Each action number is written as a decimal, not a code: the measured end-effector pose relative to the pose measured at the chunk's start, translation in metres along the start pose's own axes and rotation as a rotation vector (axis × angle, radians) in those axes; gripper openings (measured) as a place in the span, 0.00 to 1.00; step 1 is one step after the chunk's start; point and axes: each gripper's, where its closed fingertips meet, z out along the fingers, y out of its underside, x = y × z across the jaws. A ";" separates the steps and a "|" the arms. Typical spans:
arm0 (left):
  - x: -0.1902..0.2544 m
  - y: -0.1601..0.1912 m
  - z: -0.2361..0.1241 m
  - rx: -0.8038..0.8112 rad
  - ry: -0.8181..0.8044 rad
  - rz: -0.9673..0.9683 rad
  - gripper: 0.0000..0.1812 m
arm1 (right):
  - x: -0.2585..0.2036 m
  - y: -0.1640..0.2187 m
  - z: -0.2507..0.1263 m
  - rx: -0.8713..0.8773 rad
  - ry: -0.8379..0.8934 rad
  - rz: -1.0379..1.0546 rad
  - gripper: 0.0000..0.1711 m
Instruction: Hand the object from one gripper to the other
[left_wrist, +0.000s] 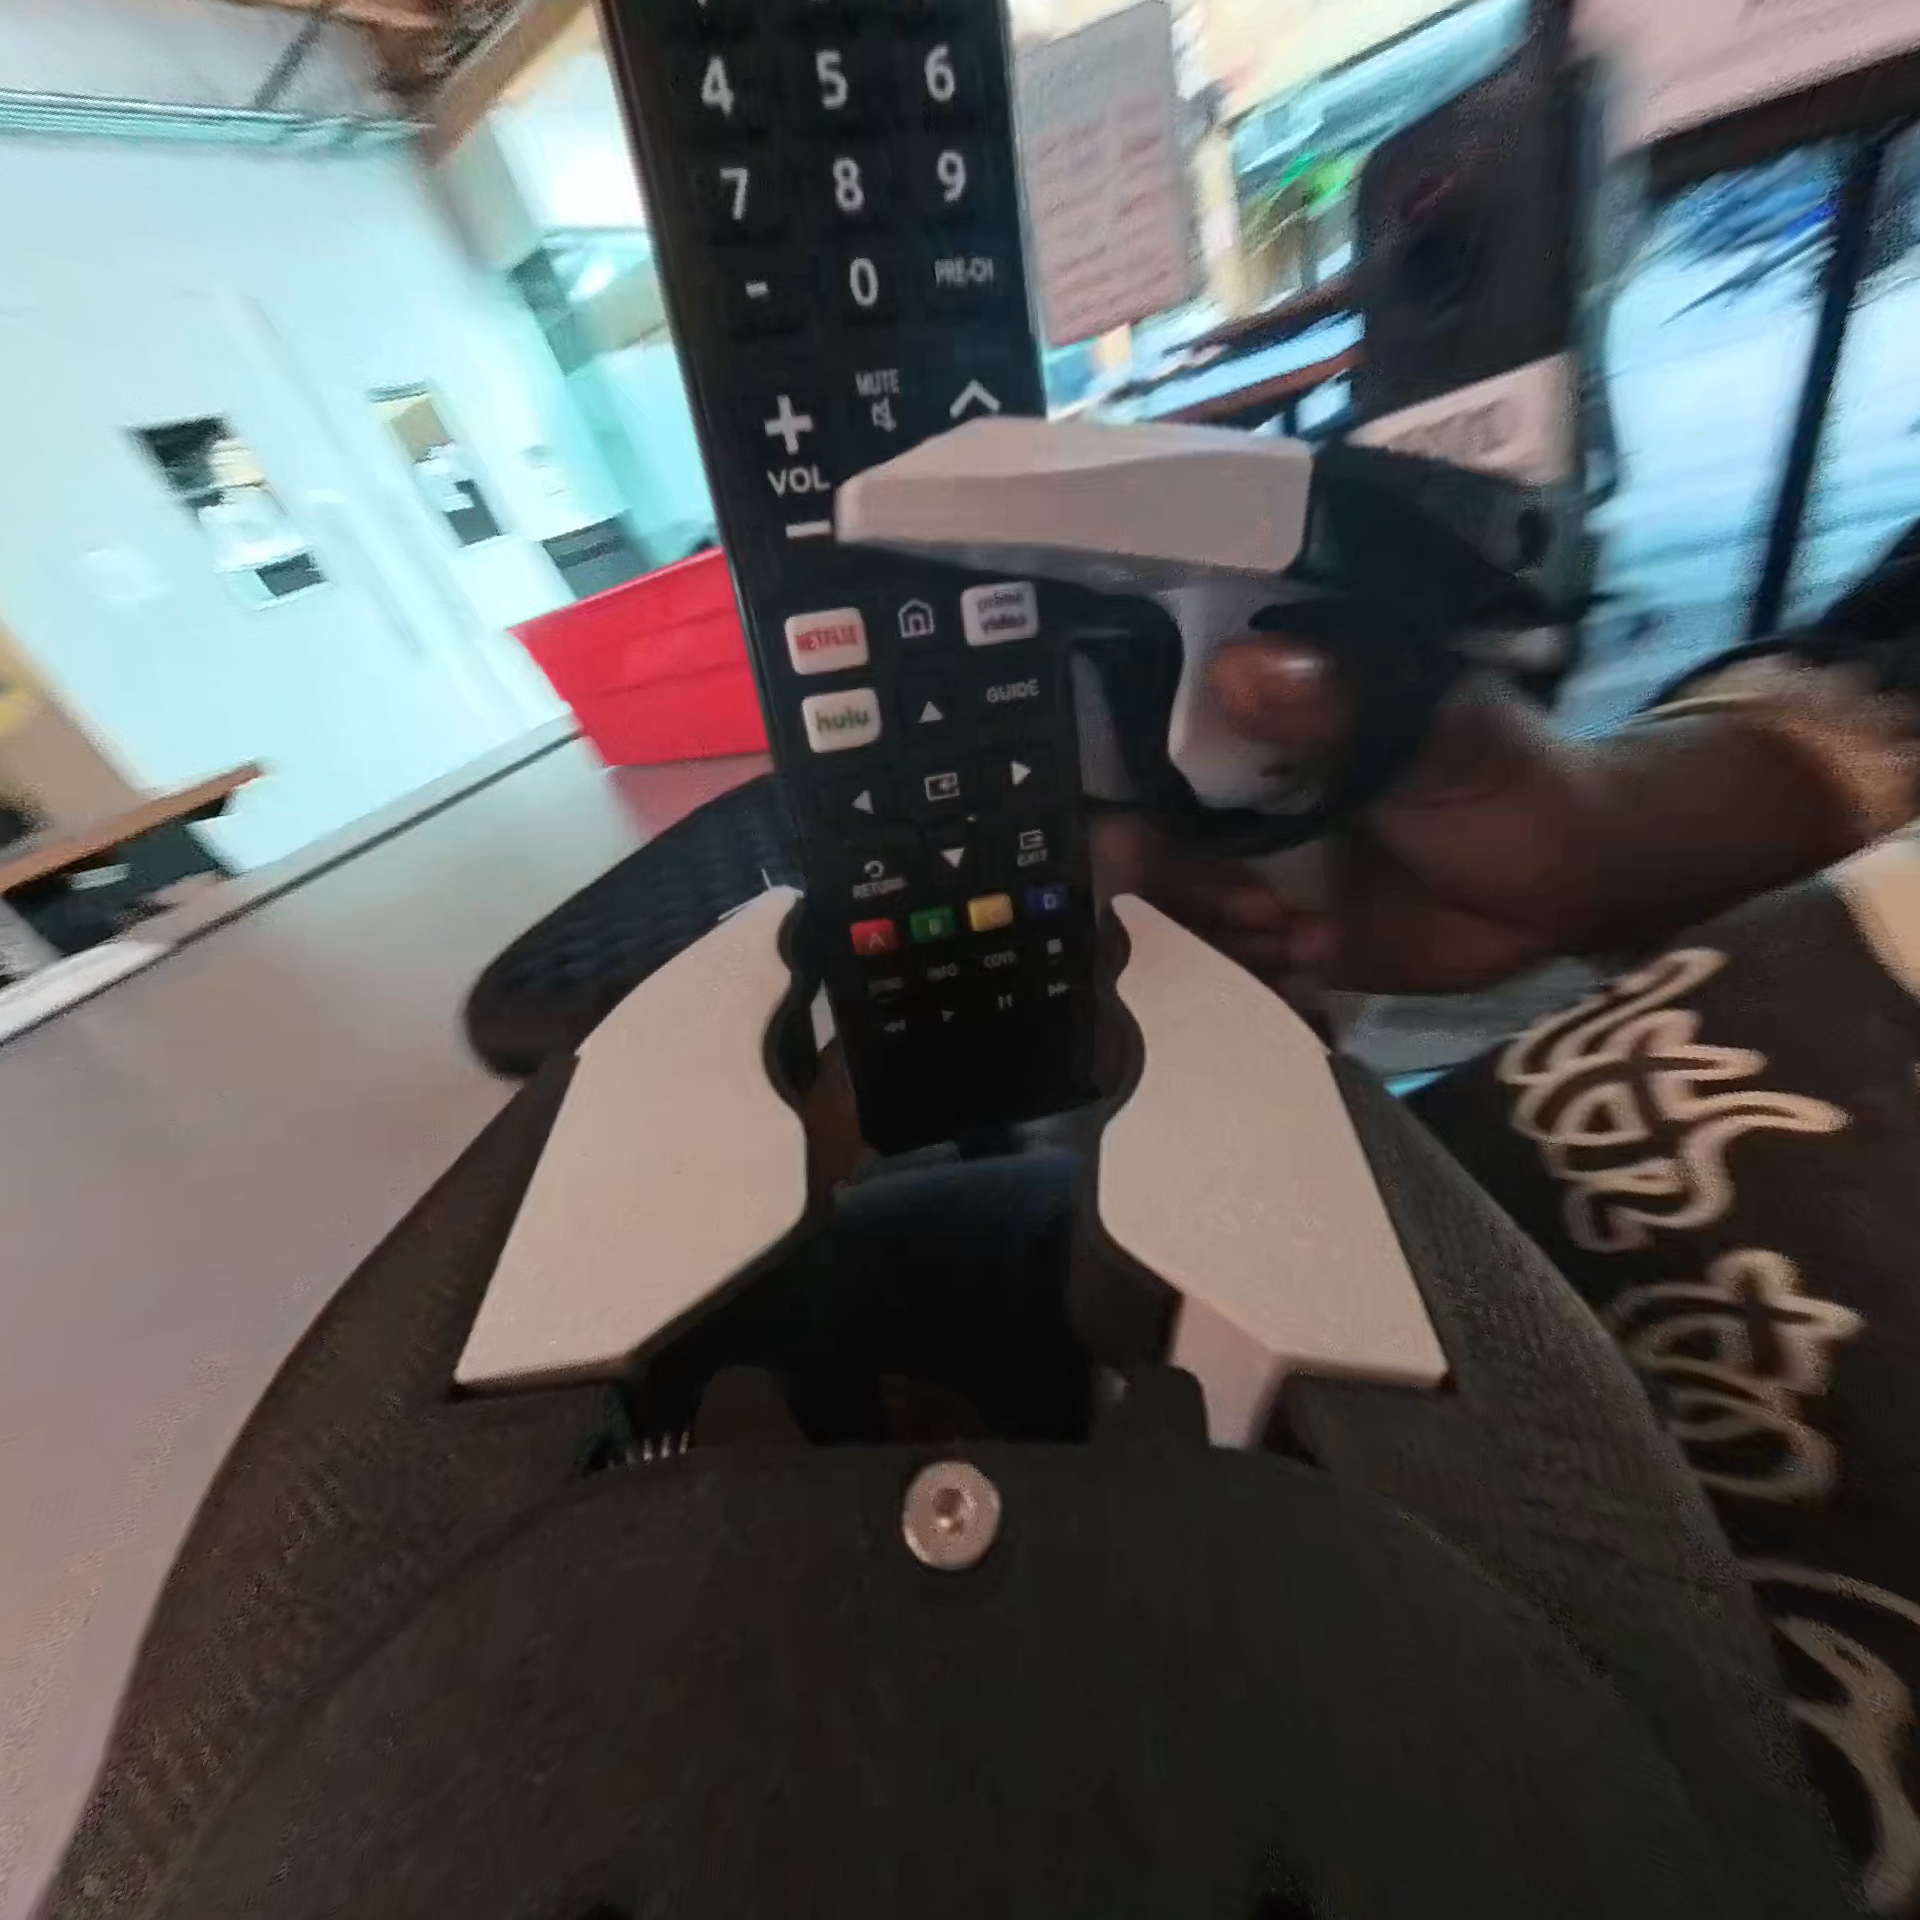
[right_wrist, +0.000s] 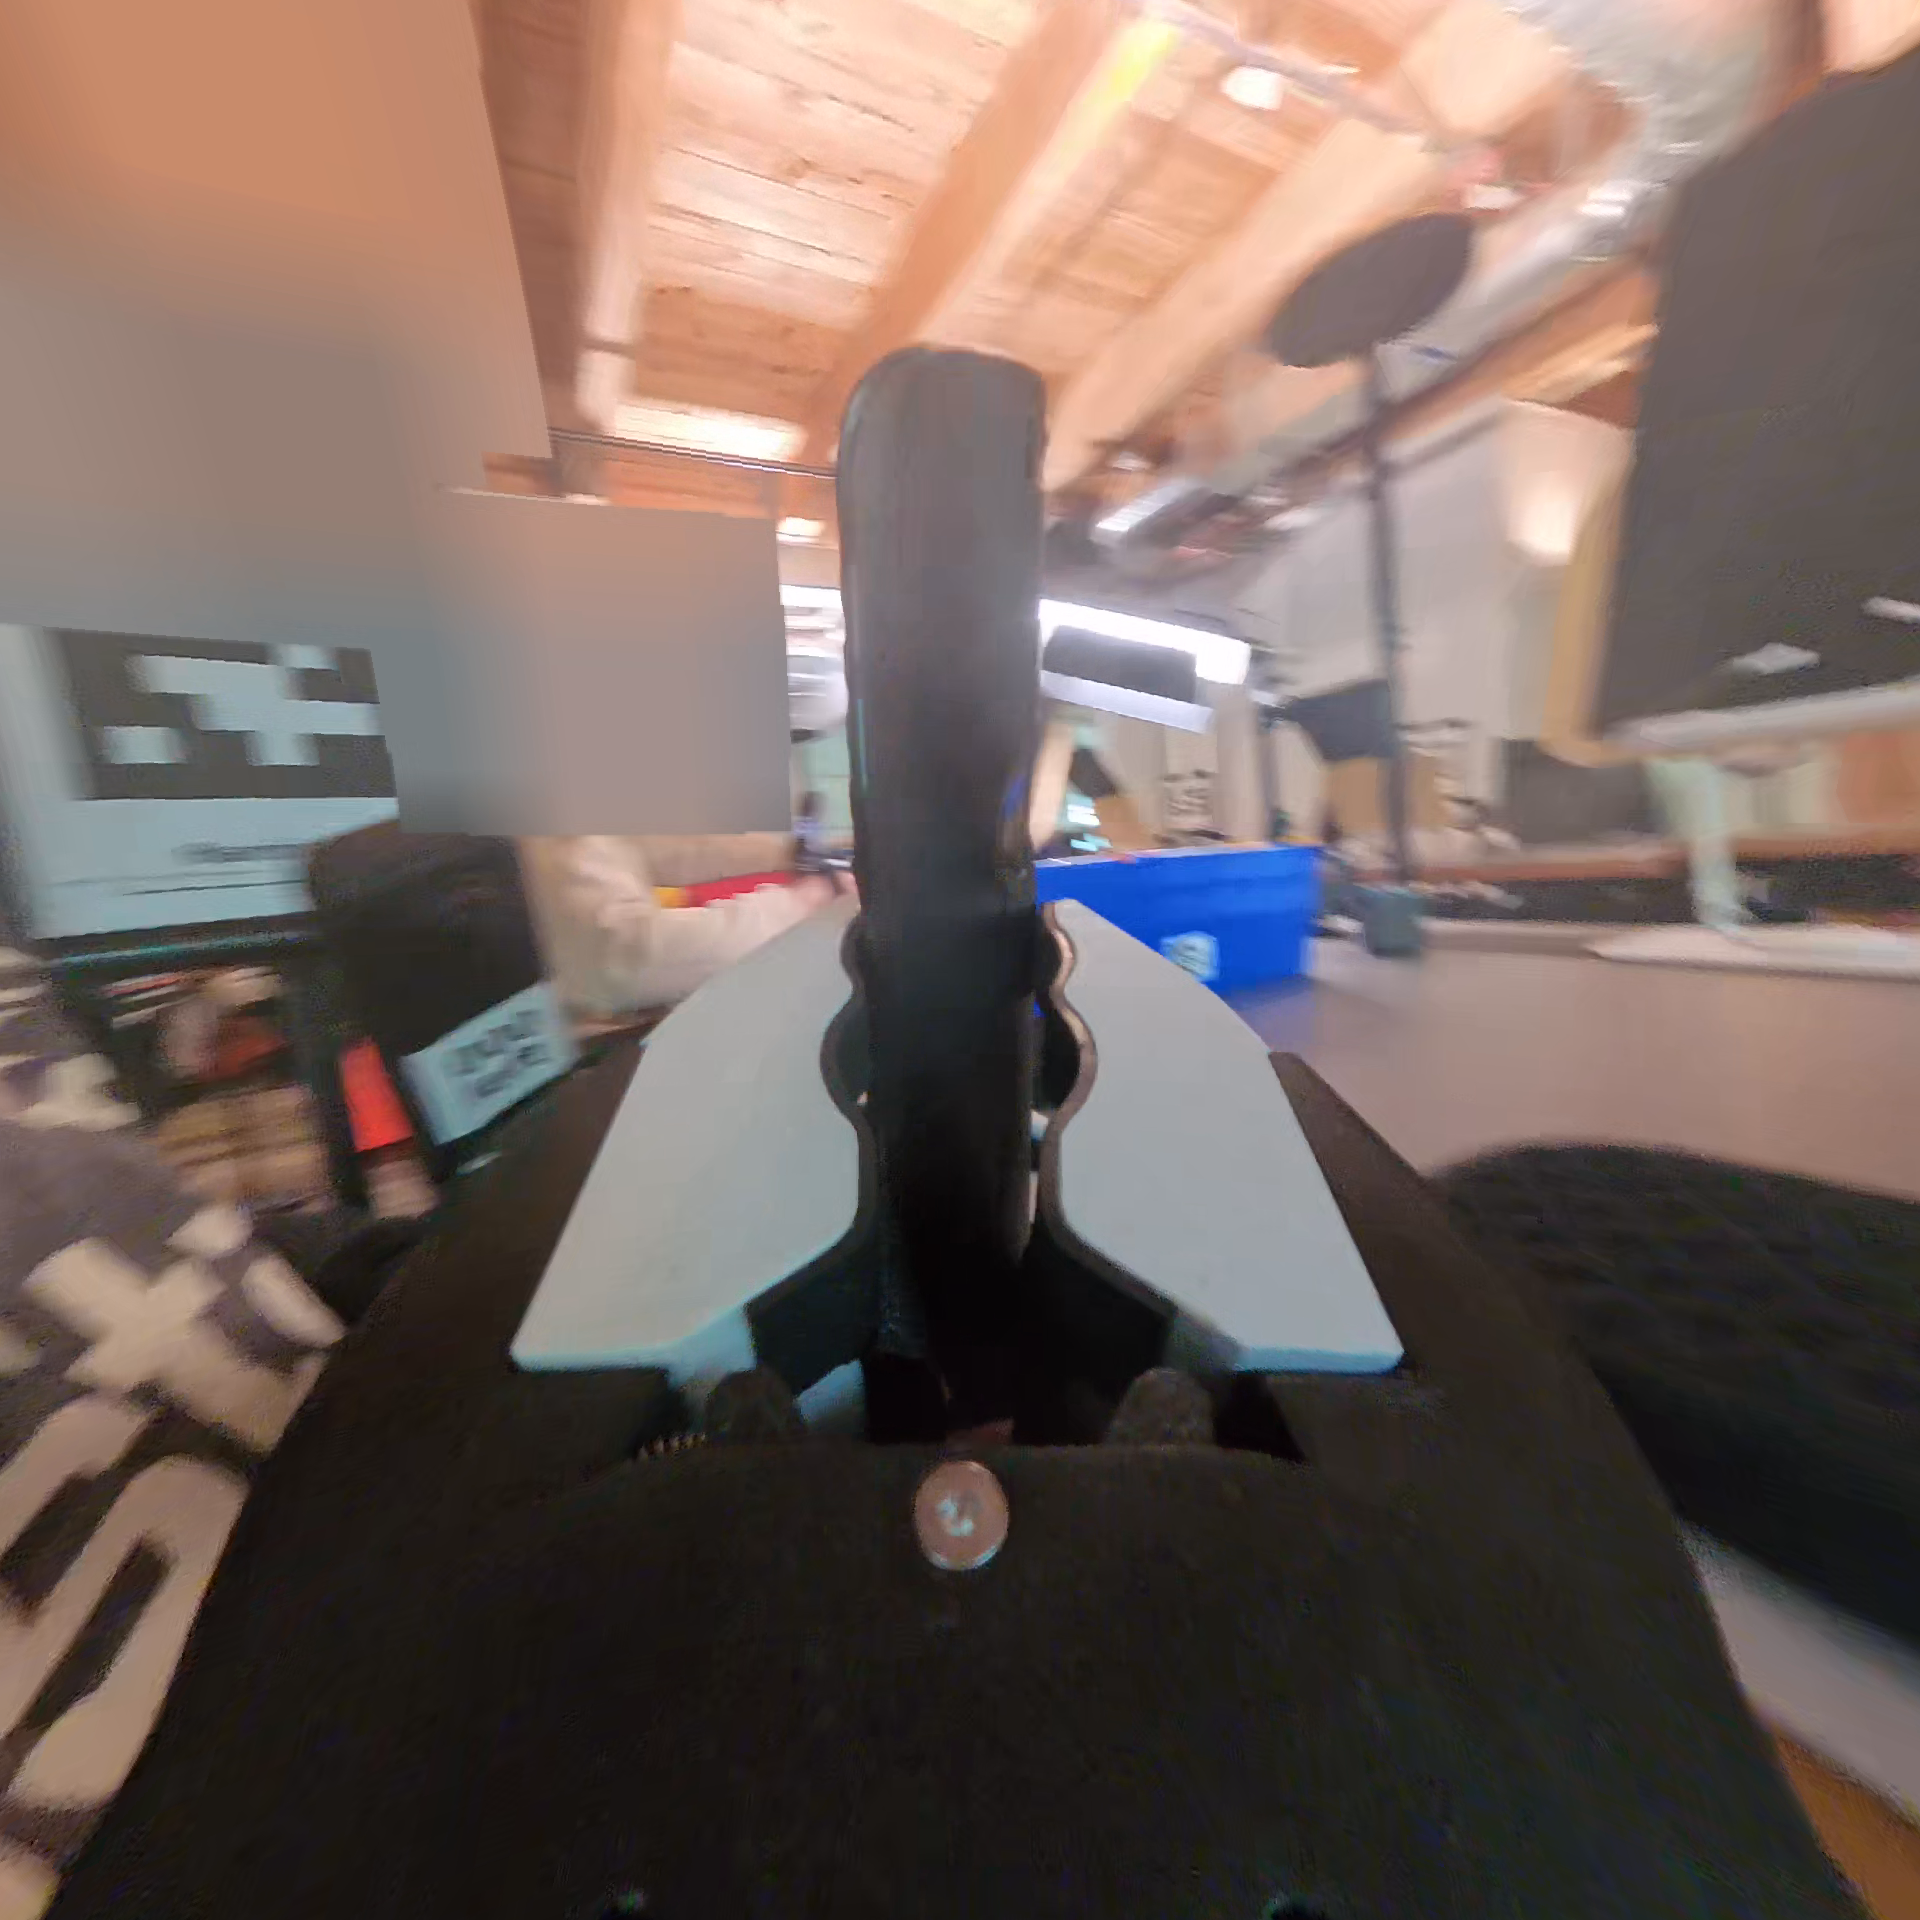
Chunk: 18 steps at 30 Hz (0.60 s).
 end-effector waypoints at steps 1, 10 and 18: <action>0.004 -0.004 -0.002 0.022 0.065 -0.040 0.28 | -0.010 -0.005 0.000 0.001 -0.112 0.018 0.21; 0.055 -0.020 -0.021 0.092 0.565 -0.269 0.28 | -0.052 -0.017 -0.021 -0.073 -0.624 0.349 0.31; 0.026 -0.007 -0.003 0.046 0.231 -0.080 0.32 | -0.034 -0.013 -0.009 -0.016 -0.381 0.053 0.30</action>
